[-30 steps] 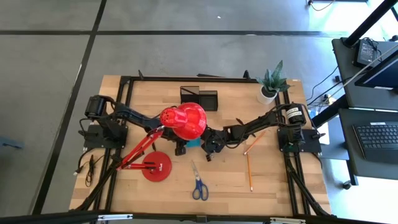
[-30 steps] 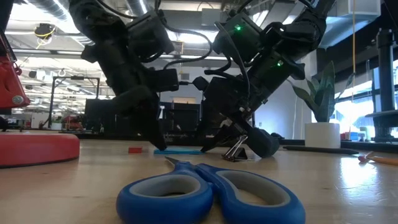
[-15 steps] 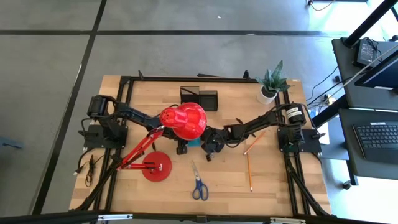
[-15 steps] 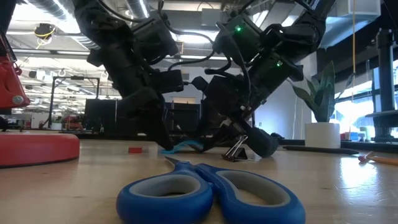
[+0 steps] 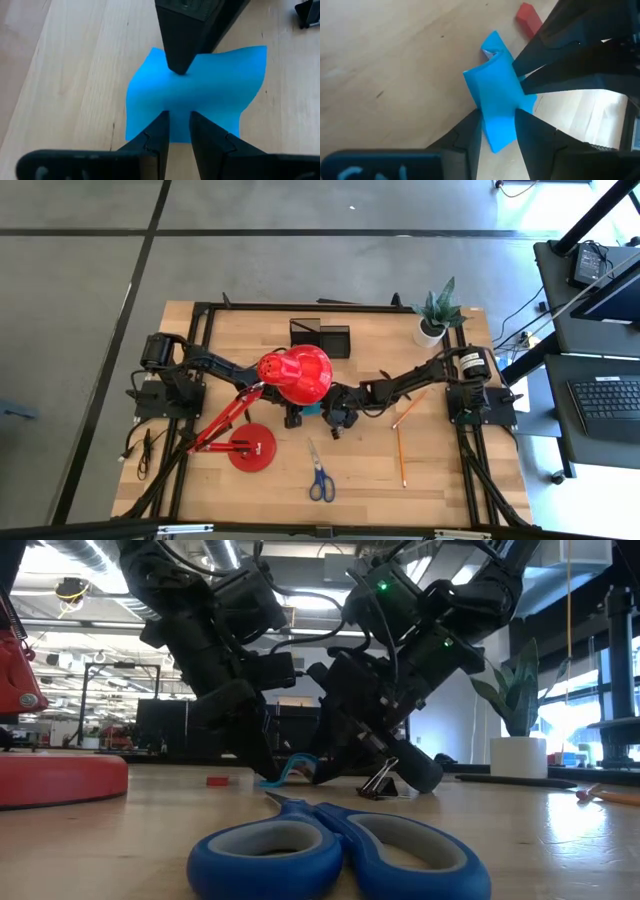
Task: Pick and place office supplies into organizer
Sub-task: Put the sticky notes into the desk organizer
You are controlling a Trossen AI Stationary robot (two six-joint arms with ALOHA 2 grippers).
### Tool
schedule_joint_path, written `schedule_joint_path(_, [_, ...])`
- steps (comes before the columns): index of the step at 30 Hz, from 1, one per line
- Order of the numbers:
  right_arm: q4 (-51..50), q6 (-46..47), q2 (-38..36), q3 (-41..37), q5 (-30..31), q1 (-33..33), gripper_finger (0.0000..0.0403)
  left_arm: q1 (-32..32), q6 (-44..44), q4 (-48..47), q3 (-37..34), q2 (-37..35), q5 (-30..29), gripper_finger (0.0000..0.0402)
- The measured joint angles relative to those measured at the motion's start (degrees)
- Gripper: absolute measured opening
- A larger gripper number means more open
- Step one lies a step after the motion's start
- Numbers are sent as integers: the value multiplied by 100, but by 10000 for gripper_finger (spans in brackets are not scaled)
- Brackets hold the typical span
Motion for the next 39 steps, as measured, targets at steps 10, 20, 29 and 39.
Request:
schedule_joint_path(10, [22,81,5,4,-10,261,119,0,-200,11,-2,0,48,60])
schedule_joint_path(20, [113,618,7,2,-74,269,119,4,-417,44,-4,7,93,39])
schedule_joint_path(29, [535,607,27,-9,-83,272,119,9,-546,27,-4,7,325,36])
schedule_joint_path(39, [817,635,37,-11,283,278,119,9,-761,-35,4,4,414,13])
